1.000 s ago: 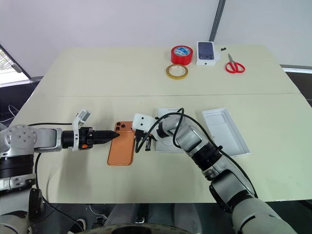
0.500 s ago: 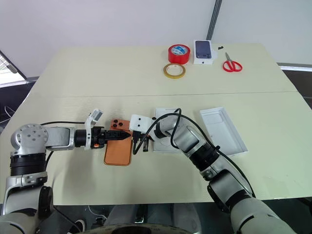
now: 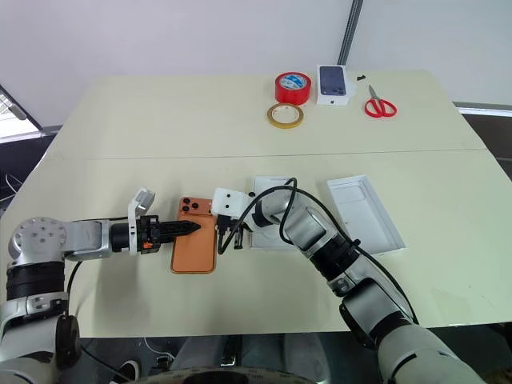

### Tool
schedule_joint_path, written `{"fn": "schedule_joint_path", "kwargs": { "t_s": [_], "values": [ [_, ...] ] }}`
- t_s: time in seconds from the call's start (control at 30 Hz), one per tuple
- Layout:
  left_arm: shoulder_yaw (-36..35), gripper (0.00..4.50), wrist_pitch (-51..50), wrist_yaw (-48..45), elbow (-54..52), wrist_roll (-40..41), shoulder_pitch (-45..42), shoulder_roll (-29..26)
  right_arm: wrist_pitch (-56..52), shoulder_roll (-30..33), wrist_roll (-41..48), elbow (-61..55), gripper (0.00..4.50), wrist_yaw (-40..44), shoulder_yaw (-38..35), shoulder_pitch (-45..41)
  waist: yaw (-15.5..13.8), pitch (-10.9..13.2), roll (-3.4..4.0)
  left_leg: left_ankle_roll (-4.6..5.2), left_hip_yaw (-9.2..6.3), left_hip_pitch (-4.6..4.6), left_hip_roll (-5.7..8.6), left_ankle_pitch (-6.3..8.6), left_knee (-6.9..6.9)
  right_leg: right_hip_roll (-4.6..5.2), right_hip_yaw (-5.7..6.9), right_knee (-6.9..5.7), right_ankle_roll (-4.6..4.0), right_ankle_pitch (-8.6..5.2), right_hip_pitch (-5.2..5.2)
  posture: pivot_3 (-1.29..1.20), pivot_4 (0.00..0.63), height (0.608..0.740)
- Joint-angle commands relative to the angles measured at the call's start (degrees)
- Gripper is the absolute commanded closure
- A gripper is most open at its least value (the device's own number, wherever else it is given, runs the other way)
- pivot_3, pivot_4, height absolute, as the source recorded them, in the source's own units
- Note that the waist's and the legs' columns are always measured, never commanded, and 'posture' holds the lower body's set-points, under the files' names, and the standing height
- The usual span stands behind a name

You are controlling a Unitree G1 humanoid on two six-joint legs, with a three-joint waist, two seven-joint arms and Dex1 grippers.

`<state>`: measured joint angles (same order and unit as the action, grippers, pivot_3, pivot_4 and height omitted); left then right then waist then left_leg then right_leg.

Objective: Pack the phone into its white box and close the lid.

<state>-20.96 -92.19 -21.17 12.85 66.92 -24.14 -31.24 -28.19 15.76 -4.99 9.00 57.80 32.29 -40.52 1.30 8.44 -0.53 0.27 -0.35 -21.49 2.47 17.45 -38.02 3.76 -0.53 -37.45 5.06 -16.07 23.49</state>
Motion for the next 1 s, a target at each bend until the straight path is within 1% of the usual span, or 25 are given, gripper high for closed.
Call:
{"fn": "schedule_joint_path", "kwargs": {
  "t_s": [0.03, 0.1, 0.13, 0.17, 0.3, 0.33, 0.4, 0.5, 0.53, 0.6, 0.67, 0.7, 0.73, 0.77, 0.8, 0.83, 0.87, 0.93, 1.0],
  "values": [
    [-2.5, 3.21, -0.3, -0.7, 0.1, 0.3, 0.1, 0.7, 0.7, -0.4, -0.5, 0.4, 4.5, -0.4, 0.4, 0.1, 0.0, 0.0, 0.0, 0.0, 0.0, 0.0, 0.0, 0.0, 0.0, 0.0, 0.0, 0.0, 0.0, 0.0, 0.0, 0.0, 0.15, 0.74],
    [-3.1, 3.72, -0.1, -0.9, 0.7, -0.5, 0.2, 1.2, 1.2, -0.3, -0.6, 0.5, 4.5, -0.6, 0.3, 0.2, 0.0, 0.0, 0.0, 0.0, 0.0, 0.0, 0.0, 0.0, 0.0, 0.0, 0.0, 0.0, 0.0, 0.0, 0.0, 0.0, 0.15, 0.74],
    [-3.1, 4.19, 0.2, -1.2, 0.8, -0.7, 0.5, 1.2, 1.6, -0.3, -0.6, 0.4, 4.5, -0.6, 0.2, 0.3, 0.0, 0.0, 0.0, 0.0, 0.0, 0.0, 0.0, 0.0, 0.0, 0.0, 0.0, 0.0, 0.0, 0.0, 0.0, 0.0, 0.15, 0.74],
    [-3.2, 4.39, 1.2, -2.0, 0.4, -0.9, 1.1, 1.4, 1.8, -0.2, -0.3, 0.1, 4.5, -0.6, -0.1, 0.4, 0.0, 0.0, 0.0, 0.0, 0.0, 0.0, 0.0, 0.0, 0.0, 0.0, 0.0, 0.01, 0.0, 0.0, 0.0, 0.0, 0.15, 0.74],
    [-3.6, 4.39, 3.1, -5.4, -0.4, -1.2, 3.1, 1.0, 3.4, -0.5, 0.3, 0.2, 4.5, -2.3, -2.4, 0.5, 0.0, 0.0, 0.01, 0.0, 0.0, 0.0, -0.01, 0.0, 0.02, 0.0, 0.0, 0.02, -0.01, 0.0, 0.0, 0.0, 0.15, 0.74],
    [-3.4, 4.39, 5.6, -6.6, -2.4, -2.1, 4.2, 0.6, 4.2, -0.7, 0.7, 0.2, 4.5, -2.9, -3.3, 0.6, 0.1, 0.0, 0.01, -0.01, 0.0, 0.0, -0.01, 0.0, 0.02, 0.0, 0.0, 0.04, -0.01, 0.0, 0.0, 0.0, 0.15, 0.74],
    [-1.2, 4.39, 8.2, -8.8, -5.0, -4.1, 5.9, -1.1, 6.8, -1.3, 1.9, -0.3, 4.5, -4.8, -5.9, 0.8, 0.3, 0.1, 0.0, -0.01, 0.0, -0.03, -0.02, 0.01, 0.05, 0.0, 0.0, 0.07, -0.03, 0.01, 0.01, 0.0, 0.15, 0.74],
    [-2.9, 4.39, 7.6, -10.8, -2.1, -3.0, 4.5, -1.6, 9.9, -1.7, 4.8, -2.3, 4.5, -6.6, -10.6, 1.7, 0.2, 0.1, 0.01, -0.01, 0.0, -0.07, -0.03, 0.0, 0.08, 0.0, 0.0, 0.12, -0.05, 0.02, 0.05, 0.0, 0.15, 0.74],
    [-4.7, 4.39, 7.0, -10.7, -0.5, -1.4, 3.2, -1.0, 9.8, -1.2, 7.2, -3.4, 4.5, -4.9, -12.2, 2.4, 0.1, 0.1, 0.01, -0.01, 0.0, -0.07, -0.03, 0.0, 0.09, 0.0, 0.0, 0.12, -0.05, 0.02, 0.04, 0.0, 0.15, 0.74],
    [-7.2, 4.39, 6.1, -10.6, 1.0, 0.9, 1.3, -0.1, 4.7, 1.1, 12.7, -5.9, 4.5, 1.0, -14.0, 3.5, -0.1, 0.2, -0.07, 0.0, 0.0, -0.09, -0.03, 0.01, 0.09, 0.0, 0.0, 0.16, -0.05, 0.02, 0.05, 0.0, 0.15, 0.74],
    [-7.6, 4.5, 6.0, -10.5, 0.2, 1.2, 0.8, 0.7, 0.4, 2.9, 16.2, -8.1, 3.92, 2.8, -16.2, 4.4, -0.4, 0.3, -0.2, 0.04, -0.02, -0.16, -0.04, 0.02, 0.09, 0.0, 0.02, 0.21, -0.05, 0.02, 0.07, 0.0, 0.15, 0.74],
    [-8.1, 4.5, 5.5, -9.9, 0.4, 1.6, 0.5, 1.4, -0.8, 4.1, 17.7, -10.0, 3.53, 3.3, -17.4, 5.3, -0.5, 0.3, -0.19, 0.07, -0.02, -0.24, -0.04, 0.04, 0.09, 0.0, 0.03, 0.26, -0.05, 0.03, 0.11, 0.0, 0.15, 0.74],
    [-8.3, 4.5, 5.6, -9.4, 0.1, 1.8, 0.3, 2.1, 0.7, 5.8, 17.3, -11.7, 3.08, 3.5, -17.7, 6.7, -0.6, 0.3, -0.17, 0.11, -0.02, -0.35, -0.03, 0.06, 0.07, 0.01, 0.02, 0.29, -0.04, 0.03, 0.18, 0.0, 0.15, 0.74],
    [-8.6, 4.5, 5.2, -9.1, 0.2, 2.1, 0.2, 2.6, 2.3, 7.4, 16.8, -13.1, 2.5, 3.6, -17.8, 8.0, -0.7, 0.3, -0.18, 0.14, -0.02, -0.48, -0.03, 0.08, 0.05, 0.02, 0.03, 0.33, -0.04, 0.03, 0.25, 0.0, 0.15, 0.74],
    [-9.0, 4.5, 4.7, -8.8, 0.3, 2.5, 0.0, 3.1, 2.7, 9.7, 17.0, -15.1, 2.02, 4.8, -17.9, 9.8, -0.7, 0.3, -0.2, 0.16, -0.02, -0.71, -0.03, 0.09, 0.01, 0.02, 0.02, 0.34, -0.04, 0.03, 0.46, 0.0, 0.15, 0.74],
    [-9.1, 4.5, 4.7, -8.5, -0.1, 2.8, 0.0, 3.6, 5.0, 12.2, 16.6, -17.0, 1.44, 6.3, -17.8, 11.9, -0.7, 0.3, -0.2, 0.07, -0.02, -0.94, -0.03, 0.04, -0.04, 0.02, 0.03, 0.34, -0.03, 0.04, 0.69, 0.0, 0.15, 0.74],
    [-9.1, 4.5, 4.8, -8.3, -0.7, 2.7, 0.0, 3.9, 6.4, 14.1, 16.5, -18.5, 1.03, 7.2, -17.9, 13.4, -0.7, 0.3, -0.2, -0.13, -0.02, -1.15, -0.01, -0.08, -0.04, 0.02, 0.03, 0.34, -0.02, 0.04, 0.9, 0.0, 0.15, 0.74],
    [-8.9, 4.5, 4.1, -7.9, -0.8, 2.7, -0.2, 4.4, 3.3, 16.7, 21.1, -22.5, 1.03, 9.3, -19.9, 16.1, -0.5, 0.3, -0.21, -0.15, -0.02, -1.25, -0.01, -0.09, -0.03, 0.02, 0.03, 0.33, -0.02, 0.04, 1.04, 0.0, 0.15, 0.74],
    [-8.3, 4.5, 4.3, -7.6, -0.9, 2.1, -0.9, 4.5, 3.6, 19.8, 20.7, -25.5, 1.03, 8.8, -21.1, 19.1, -0.3, 0.4, -0.21, -0.17, 0.0, -1.33, -0.01, -0.1, 0.01, 0.01, 0.03, 0.34, -0.02, 0.04, 1.16, 0.0, 0.15, 0.74]
  ]
}}
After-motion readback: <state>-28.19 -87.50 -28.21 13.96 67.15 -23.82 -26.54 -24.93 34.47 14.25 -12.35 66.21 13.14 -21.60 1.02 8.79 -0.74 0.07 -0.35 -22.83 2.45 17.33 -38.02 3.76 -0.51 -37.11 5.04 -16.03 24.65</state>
